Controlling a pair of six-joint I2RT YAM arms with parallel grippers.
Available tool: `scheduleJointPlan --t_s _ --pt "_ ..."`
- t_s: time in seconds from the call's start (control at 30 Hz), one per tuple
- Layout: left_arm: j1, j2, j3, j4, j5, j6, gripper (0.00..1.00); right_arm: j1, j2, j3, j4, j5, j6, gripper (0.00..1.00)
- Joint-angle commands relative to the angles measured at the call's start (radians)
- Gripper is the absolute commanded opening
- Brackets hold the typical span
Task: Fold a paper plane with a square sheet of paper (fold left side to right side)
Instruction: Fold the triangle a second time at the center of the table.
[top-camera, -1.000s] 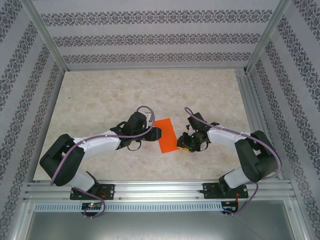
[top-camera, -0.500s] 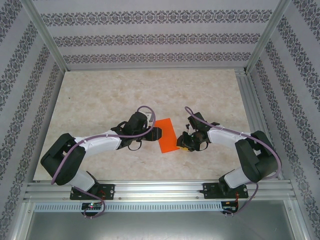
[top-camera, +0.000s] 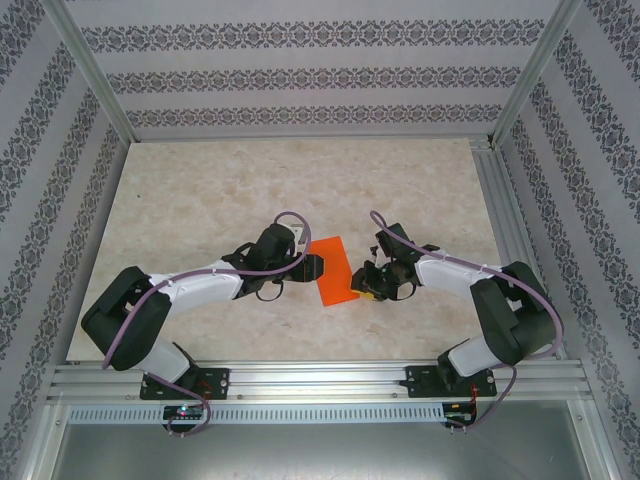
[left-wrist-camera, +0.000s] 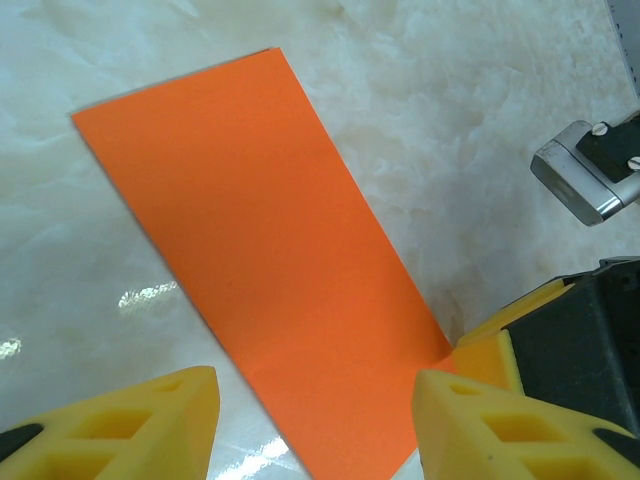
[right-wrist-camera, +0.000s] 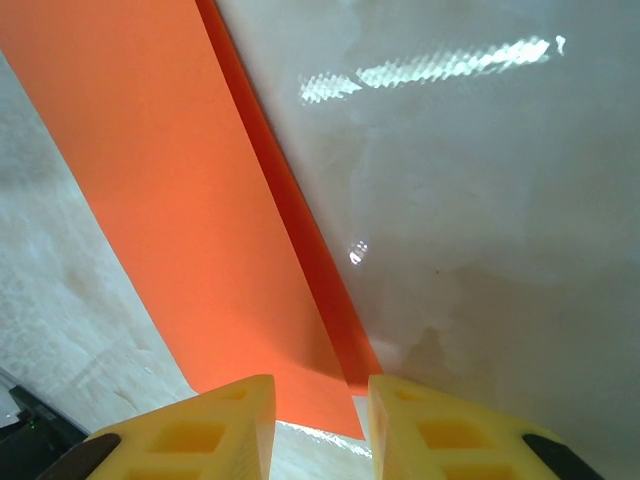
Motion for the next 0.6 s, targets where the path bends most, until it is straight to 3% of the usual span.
scheduleJointPlan --t_s 0.0,0.57 --pt "-0.012 0.005 0.027 0.007 -0.013 0.013 0.55 0.005 0.020 -0.005 0.037 -0.029 0.017 0.31" --pt "-0.016 -0.014 0.004 0.018 -0.012 0.024 0.55 -0.001 0.063 0.049 0.081 -0.060 0.023 0.31"
